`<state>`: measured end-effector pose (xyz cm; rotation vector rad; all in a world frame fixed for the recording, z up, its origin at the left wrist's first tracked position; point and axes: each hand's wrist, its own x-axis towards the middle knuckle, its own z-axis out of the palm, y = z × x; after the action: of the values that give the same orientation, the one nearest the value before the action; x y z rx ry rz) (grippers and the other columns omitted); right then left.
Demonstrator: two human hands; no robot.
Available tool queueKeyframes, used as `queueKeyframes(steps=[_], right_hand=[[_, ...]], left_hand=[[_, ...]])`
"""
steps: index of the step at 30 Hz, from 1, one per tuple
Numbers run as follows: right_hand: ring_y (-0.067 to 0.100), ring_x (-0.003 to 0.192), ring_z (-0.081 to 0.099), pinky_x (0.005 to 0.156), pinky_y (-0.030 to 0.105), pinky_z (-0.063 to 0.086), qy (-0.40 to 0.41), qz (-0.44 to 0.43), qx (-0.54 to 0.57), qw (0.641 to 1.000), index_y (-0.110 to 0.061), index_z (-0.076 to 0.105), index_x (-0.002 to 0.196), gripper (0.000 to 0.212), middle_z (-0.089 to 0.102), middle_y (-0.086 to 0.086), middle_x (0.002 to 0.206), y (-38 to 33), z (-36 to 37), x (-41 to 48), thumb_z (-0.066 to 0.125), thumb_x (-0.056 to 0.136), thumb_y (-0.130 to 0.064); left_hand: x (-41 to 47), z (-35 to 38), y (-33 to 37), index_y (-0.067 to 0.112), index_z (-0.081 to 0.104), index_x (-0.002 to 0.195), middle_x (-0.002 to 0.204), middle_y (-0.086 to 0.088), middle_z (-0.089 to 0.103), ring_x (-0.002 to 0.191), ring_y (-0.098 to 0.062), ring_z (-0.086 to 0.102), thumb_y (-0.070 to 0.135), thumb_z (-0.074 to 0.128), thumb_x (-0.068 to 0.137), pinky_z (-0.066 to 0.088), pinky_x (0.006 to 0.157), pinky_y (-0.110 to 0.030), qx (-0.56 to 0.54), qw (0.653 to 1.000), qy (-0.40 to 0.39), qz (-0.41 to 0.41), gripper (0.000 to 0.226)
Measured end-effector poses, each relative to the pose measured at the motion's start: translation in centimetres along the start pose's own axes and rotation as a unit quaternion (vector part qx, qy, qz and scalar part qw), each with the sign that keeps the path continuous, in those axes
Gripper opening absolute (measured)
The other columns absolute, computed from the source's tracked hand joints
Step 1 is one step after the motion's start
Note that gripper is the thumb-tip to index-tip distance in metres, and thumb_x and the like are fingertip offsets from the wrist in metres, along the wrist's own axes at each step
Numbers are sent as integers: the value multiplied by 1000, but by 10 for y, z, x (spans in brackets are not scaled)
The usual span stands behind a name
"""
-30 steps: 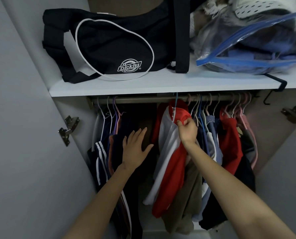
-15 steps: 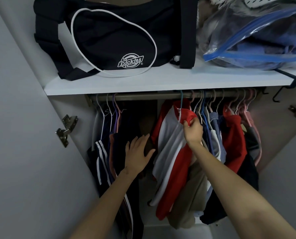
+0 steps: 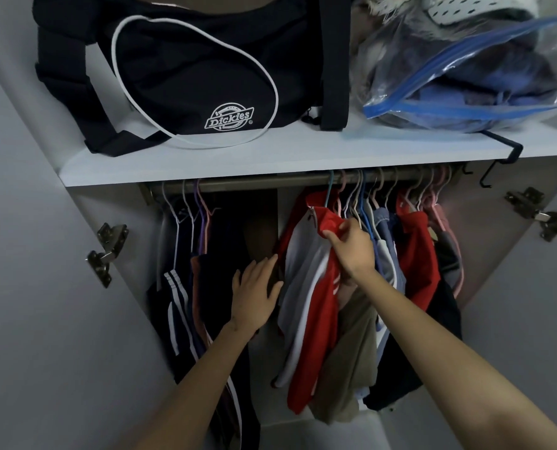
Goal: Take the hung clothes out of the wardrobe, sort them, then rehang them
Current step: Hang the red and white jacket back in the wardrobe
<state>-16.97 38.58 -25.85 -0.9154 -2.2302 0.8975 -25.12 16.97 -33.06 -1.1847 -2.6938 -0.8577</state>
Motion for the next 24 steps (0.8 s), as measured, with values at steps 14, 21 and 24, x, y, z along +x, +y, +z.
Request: queueKeyframes(steps=[14, 21, 24], right_hand=[[30, 139, 34, 109, 48, 32, -15, -107, -174, 979, -21, 34, 150, 74, 41, 7, 150, 18, -22, -76, 64, 89, -50], [31, 146, 21, 118, 49, 20, -47, -114, -198, 972, -27, 25, 154, 80, 29, 5, 157, 24, -44, -125, 60, 88, -57], [28, 148, 15, 118, 50, 19, -66, -107, -213, 969, -29, 18, 156, 82, 24, 3, 160, 33, -64, -148, 55, 89, -61]], left_hand=[[-17, -3, 23, 29, 25, 156, 162, -1, 24, 151, -21, 14, 49, 45, 100, 6, 122, -50, 10, 1000, -11, 25, 62], [-63, -14, 39, 28, 25, 156, 164, -4, 18, 152, -24, 10, 53, 47, 99, 3, 121, -53, 28, 1000, 0, 7, 66], [-89, -17, 56, 27, 29, 155, 163, -6, 22, 151, -26, 14, 64, 34, 92, 3, 119, -54, 36, 999, 22, 0, 73]])
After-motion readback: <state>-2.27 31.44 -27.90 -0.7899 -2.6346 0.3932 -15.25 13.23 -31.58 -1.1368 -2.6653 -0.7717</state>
